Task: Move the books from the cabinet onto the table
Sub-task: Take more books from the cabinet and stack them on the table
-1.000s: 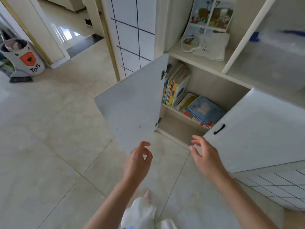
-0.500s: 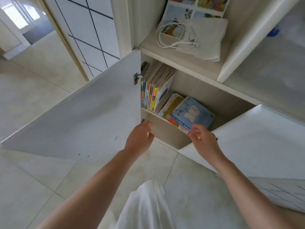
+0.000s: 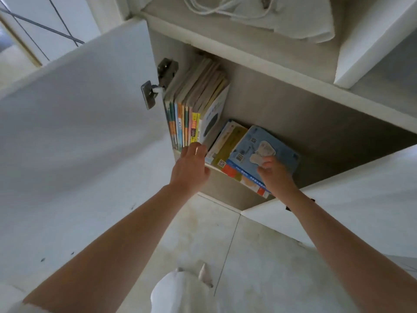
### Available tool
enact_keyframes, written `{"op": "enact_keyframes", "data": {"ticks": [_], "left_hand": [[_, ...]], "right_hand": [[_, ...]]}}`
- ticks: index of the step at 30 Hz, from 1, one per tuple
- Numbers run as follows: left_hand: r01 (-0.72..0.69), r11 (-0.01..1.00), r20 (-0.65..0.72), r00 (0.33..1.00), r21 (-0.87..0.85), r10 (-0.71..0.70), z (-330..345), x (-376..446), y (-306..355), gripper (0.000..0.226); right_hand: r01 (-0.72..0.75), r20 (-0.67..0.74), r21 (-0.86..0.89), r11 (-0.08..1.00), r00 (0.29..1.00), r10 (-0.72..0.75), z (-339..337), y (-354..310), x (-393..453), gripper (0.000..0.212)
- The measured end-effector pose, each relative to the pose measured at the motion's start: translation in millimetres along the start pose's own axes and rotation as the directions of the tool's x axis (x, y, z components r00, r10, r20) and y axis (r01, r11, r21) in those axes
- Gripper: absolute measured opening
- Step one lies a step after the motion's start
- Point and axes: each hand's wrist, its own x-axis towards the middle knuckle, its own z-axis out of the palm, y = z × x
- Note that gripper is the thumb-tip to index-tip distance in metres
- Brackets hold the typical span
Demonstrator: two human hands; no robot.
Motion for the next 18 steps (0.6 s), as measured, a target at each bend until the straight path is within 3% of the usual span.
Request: {"op": "enact_keyframes", "data": {"ticks": [3, 8, 14, 18], "left_hand": [[-0.029, 0.999, -0.118, 0.993, 0.034, 0.033, 16.1, 20.9, -6.1, 0.060], [-0.069, 0.993, -0.297, 0.950, 0.092, 0.094, 39.0, 50.8, -14.9, 0.077], [-0.114, 0.993, -0.475, 0.874, 0.016, 0.108, 38.5, 68.5, -11.0, 0.077], [-0.150, 0.982, -0.481, 0.874, -0.117, 0.076, 41.7, 69.2, -5.7, 0.075]], "right_hand": [[-0.048, -0.073, -0.090, 0.995, 0.996, 0.042, 13.1, 22.5, 31.7, 0.047], [-0.270, -0.167, -0.153, 0.951, 0.955, 0.245, 15.7, 49.3, 70.4, 0.072], [-0.534, 0.031, 0.180, 0.826, 0.842, 0.538, 20.5, 75.9, 115.4, 0.094], [-0.558, 0.063, 0.265, 0.786, 0.824, 0.564, 20.7, 73.0, 107.3, 0.082]]}}
